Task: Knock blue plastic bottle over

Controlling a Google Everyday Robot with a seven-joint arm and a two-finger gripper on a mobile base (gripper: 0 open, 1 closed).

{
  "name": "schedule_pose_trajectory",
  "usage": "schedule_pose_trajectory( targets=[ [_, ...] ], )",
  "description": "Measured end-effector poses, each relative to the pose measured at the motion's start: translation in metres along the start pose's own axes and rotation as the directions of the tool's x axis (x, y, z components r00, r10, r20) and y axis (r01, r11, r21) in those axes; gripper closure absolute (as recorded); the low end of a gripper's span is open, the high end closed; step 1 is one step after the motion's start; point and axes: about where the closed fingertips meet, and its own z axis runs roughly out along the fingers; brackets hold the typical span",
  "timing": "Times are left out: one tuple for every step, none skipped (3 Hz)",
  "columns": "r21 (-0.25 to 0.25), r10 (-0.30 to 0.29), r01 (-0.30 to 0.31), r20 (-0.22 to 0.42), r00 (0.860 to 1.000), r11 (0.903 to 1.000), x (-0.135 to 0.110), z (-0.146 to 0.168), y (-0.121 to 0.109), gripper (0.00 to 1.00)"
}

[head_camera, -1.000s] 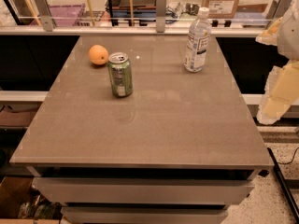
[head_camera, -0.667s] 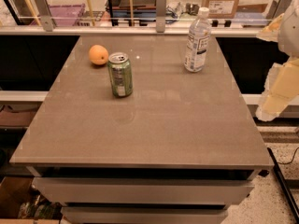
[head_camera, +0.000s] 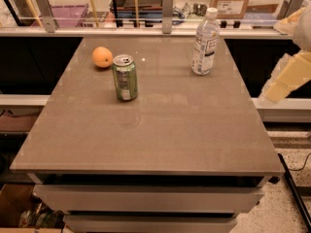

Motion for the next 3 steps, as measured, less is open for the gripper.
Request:
schedule_pose_trajectory(
  targets=[
    [0.044,0.091,-0.095,0.084,0.992,0.9945,0.004,0.018,-0.024,0.0],
    [0.074,0.189,-0.202,0.15,0.971,0.9767,0.012,0.038,-0.045,0.0],
    [0.083,0.244,-0.266,0.207,0.947,0.9604,0.012,0.058,-0.07,0.0]
  ],
)
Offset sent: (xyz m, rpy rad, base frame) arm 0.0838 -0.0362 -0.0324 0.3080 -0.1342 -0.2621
